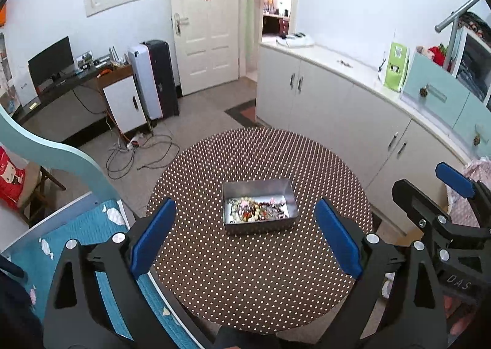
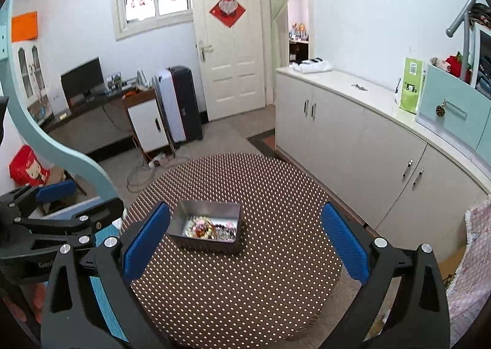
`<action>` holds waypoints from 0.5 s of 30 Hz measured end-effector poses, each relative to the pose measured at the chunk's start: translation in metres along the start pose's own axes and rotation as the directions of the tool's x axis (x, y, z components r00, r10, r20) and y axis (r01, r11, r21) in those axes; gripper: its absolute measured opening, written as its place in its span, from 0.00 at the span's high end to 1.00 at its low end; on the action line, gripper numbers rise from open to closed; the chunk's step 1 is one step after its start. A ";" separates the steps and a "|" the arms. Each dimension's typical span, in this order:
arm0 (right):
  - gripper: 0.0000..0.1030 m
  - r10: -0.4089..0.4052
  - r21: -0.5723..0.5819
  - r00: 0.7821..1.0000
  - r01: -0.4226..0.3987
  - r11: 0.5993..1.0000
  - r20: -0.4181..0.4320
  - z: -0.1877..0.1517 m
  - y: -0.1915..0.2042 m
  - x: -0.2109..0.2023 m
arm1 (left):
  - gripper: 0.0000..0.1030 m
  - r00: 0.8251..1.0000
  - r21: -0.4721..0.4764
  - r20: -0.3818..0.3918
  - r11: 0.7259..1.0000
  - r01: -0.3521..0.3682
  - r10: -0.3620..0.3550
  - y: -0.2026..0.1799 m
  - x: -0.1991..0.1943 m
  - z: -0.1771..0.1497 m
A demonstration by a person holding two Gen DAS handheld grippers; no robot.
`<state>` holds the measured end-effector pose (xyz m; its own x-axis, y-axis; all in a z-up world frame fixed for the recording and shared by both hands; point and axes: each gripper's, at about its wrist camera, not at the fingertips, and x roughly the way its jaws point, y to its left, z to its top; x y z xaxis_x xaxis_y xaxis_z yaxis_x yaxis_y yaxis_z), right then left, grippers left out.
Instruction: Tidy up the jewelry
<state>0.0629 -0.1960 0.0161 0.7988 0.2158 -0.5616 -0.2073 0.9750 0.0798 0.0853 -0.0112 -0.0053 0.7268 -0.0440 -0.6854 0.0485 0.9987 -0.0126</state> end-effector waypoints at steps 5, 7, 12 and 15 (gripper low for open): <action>0.07 -0.002 0.010 0.998 0.001 1.000 0.059 0.005 0.001 -0.015 | 0.09 0.999 0.003 0.034 1.000 -0.004 0.004 -0.001 -0.016 0.002; 0.07 0.003 0.010 0.997 -0.003 1.000 0.077 0.006 0.001 -0.020 | 0.08 0.999 -0.003 0.044 1.000 0.003 -0.003 0.000 -0.022 0.001; 0.07 -0.014 0.007 0.993 0.013 1.000 0.113 0.006 -0.002 -0.029 | 0.08 0.997 -0.007 0.076 1.000 -0.001 0.002 0.001 -0.032 0.002; 0.07 -0.017 0.007 0.991 0.016 1.000 0.131 0.004 -0.003 -0.033 | 0.08 0.995 -0.015 0.096 1.000 0.014 -0.012 0.002 -0.038 0.002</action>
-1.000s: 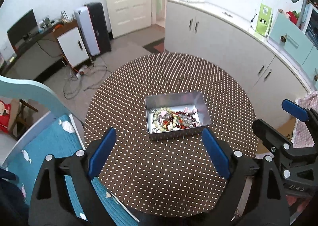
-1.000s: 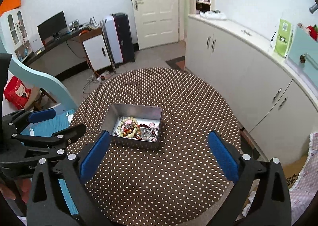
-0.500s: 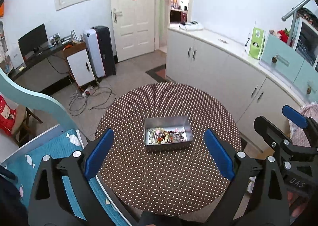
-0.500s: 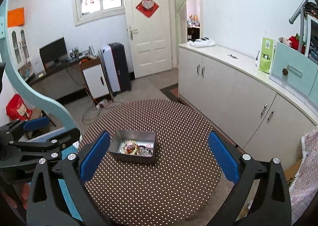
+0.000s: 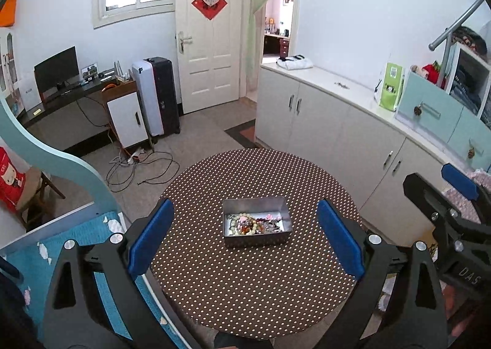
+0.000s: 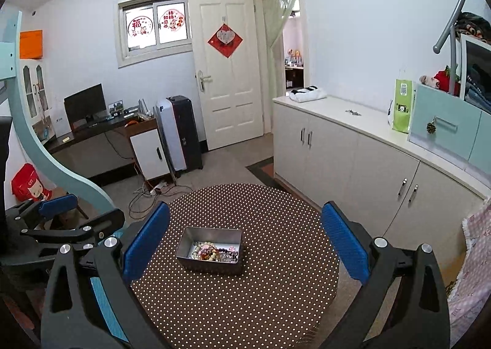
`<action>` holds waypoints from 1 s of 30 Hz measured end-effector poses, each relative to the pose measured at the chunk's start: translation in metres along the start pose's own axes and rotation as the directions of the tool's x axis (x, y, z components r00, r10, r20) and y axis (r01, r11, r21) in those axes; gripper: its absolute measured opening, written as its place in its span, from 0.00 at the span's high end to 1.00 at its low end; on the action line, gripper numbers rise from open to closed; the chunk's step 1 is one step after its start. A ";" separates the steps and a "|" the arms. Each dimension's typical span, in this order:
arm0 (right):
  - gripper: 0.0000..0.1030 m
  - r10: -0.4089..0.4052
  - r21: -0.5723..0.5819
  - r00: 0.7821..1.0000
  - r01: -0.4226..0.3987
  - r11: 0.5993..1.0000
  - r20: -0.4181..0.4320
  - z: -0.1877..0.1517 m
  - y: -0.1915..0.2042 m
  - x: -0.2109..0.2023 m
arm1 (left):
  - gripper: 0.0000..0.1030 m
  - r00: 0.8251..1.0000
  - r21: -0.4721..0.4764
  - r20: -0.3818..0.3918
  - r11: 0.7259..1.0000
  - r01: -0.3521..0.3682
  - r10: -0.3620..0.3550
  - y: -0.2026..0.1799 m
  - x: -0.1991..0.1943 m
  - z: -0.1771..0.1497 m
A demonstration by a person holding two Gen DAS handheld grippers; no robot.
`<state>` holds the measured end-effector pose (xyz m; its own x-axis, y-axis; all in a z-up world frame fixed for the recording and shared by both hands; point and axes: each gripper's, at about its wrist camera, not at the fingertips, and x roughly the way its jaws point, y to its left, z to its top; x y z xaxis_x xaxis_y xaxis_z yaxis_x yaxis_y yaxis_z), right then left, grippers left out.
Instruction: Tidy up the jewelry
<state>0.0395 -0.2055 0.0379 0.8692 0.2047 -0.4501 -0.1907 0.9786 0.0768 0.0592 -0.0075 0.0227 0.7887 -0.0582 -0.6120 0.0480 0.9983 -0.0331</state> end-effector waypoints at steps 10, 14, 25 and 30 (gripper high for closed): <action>0.07 -0.005 -0.006 1.000 0.005 1.000 0.013 -0.006 0.002 -0.006 | 0.09 1.000 -0.006 0.021 1.000 0.012 -0.012 -0.001 -0.009 -0.003; 0.07 -0.010 -0.011 1.000 0.010 1.000 0.016 -0.006 0.003 -0.007 | 0.09 1.000 -0.009 0.021 1.000 0.007 -0.007 -0.002 -0.010 -0.003; 0.07 -0.008 0.000 1.000 0.008 1.000 0.019 -0.008 0.002 -0.010 | 0.08 1.000 -0.010 0.019 1.000 0.002 -0.002 -0.002 -0.010 -0.004; 0.07 -0.010 0.008 1.000 0.010 1.000 0.013 -0.008 0.000 -0.008 | 0.08 1.000 -0.011 0.019 1.000 0.000 0.000 -0.002 -0.011 -0.004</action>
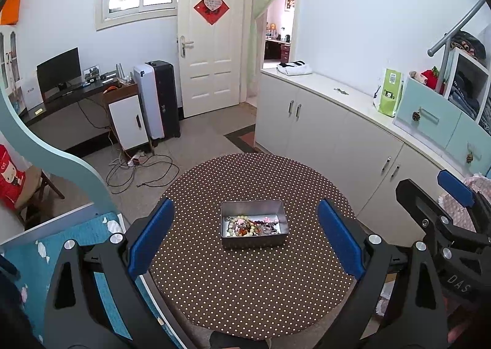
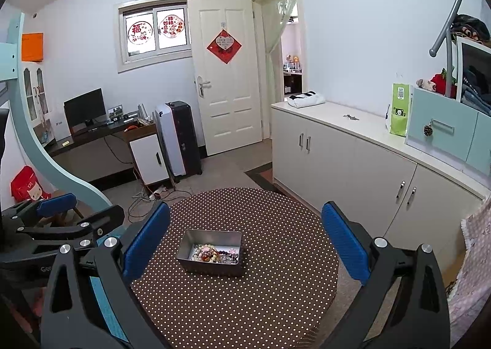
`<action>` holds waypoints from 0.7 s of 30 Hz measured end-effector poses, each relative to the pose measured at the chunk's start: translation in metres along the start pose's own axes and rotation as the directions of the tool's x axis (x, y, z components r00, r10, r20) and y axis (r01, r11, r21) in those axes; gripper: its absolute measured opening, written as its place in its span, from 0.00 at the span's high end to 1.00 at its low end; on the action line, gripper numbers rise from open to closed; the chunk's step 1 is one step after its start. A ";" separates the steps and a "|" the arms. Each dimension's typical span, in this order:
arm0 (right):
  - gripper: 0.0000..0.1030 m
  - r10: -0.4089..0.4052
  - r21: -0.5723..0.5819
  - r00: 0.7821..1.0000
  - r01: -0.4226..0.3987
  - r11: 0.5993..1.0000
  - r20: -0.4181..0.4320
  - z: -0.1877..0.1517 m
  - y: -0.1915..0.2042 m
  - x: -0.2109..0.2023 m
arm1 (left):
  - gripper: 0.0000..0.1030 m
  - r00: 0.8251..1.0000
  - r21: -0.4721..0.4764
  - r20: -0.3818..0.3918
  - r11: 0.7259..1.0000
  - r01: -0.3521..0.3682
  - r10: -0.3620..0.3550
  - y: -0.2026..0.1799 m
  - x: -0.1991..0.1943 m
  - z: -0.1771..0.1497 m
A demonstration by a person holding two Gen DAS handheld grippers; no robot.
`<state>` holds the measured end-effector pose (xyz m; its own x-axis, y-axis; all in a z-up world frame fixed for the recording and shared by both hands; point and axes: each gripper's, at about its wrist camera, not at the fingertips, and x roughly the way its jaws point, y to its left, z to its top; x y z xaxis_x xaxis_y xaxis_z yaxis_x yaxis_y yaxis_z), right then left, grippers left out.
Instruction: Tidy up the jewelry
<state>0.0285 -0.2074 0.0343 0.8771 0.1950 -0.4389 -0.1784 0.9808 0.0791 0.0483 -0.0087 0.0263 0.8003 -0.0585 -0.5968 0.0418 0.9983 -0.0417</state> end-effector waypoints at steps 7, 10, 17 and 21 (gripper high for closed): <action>0.07 0.000 0.005 1.000 0.000 1.000 -0.004 0.000 0.000 0.000 | 0.08 1.000 -0.002 -0.009 1.000 -0.001 0.001 0.003 0.001 0.000; 0.07 0.001 0.008 1.000 -0.001 1.000 -0.004 0.000 0.001 0.000 | 0.08 1.000 -0.003 -0.008 1.000 -0.003 0.003 0.004 0.001 0.000; 0.07 -0.001 0.001 1.000 0.001 1.000 -0.005 0.002 0.004 -0.001 | 0.08 1.000 -0.003 -0.009 1.000 -0.006 0.006 0.004 0.000 0.000; 0.07 0.000 -0.001 1.000 0.000 1.000 -0.004 0.002 0.006 -0.002 | 0.08 1.000 -0.006 -0.009 1.000 -0.006 0.006 0.006 0.000 -0.001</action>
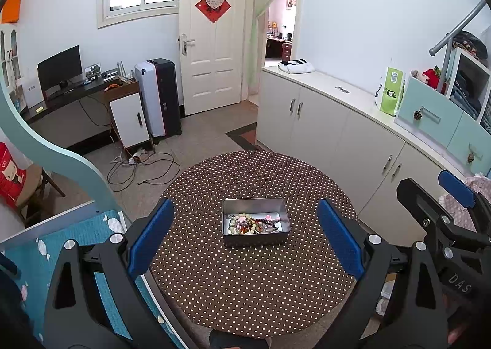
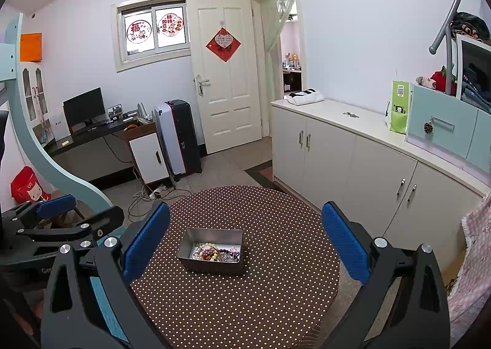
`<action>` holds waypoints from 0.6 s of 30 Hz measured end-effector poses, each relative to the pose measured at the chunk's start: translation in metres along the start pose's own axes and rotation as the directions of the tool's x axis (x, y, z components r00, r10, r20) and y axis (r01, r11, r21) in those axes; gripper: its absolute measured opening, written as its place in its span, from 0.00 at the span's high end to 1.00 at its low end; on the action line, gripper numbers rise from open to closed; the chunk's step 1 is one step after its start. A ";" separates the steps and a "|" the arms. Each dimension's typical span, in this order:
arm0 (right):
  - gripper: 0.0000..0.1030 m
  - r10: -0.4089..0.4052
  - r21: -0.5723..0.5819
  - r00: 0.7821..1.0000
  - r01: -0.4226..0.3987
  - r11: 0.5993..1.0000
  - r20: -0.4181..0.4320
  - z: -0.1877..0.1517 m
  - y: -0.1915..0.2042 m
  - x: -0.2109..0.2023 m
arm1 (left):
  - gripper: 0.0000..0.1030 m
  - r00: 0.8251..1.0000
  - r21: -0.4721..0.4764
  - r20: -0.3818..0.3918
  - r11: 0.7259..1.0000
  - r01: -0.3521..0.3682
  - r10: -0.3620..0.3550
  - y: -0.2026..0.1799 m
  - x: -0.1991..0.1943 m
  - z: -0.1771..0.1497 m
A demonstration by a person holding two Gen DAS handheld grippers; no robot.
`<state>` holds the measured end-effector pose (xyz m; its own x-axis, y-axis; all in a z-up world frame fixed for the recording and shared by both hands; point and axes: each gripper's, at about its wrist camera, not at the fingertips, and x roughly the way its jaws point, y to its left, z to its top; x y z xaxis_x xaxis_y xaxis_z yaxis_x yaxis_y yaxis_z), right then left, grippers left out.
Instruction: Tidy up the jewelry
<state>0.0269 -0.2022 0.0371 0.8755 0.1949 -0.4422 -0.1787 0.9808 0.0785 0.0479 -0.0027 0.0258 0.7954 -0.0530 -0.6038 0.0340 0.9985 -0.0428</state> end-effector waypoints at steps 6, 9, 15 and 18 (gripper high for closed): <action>0.07 0.000 0.000 1.000 0.000 1.000 -0.001 -0.001 0.000 -0.001 | 0.08 1.000 -0.001 -0.001 1.000 -0.002 0.002 0.001 0.000 0.000; 0.07 0.002 0.003 1.000 -0.002 1.000 -0.001 -0.002 0.000 -0.001 | 0.08 1.000 0.001 -0.005 1.000 -0.007 0.007 0.001 0.001 0.000; 0.07 0.001 0.001 1.000 -0.001 1.000 0.000 -0.002 0.000 -0.002 | 0.08 1.000 -0.002 -0.008 1.000 -0.005 0.005 0.001 0.002 -0.004; 0.07 0.005 0.003 1.000 -0.005 1.000 -0.001 -0.003 -0.001 -0.003 | 0.08 1.000 -0.005 -0.009 1.000 0.001 -0.001 0.001 0.001 -0.005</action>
<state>0.0233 -0.2035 0.0358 0.8743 0.2001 -0.4423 -0.1820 0.9798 0.0834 0.0458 -0.0019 0.0216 0.7900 -0.0542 -0.6107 0.0317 0.9984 -0.0476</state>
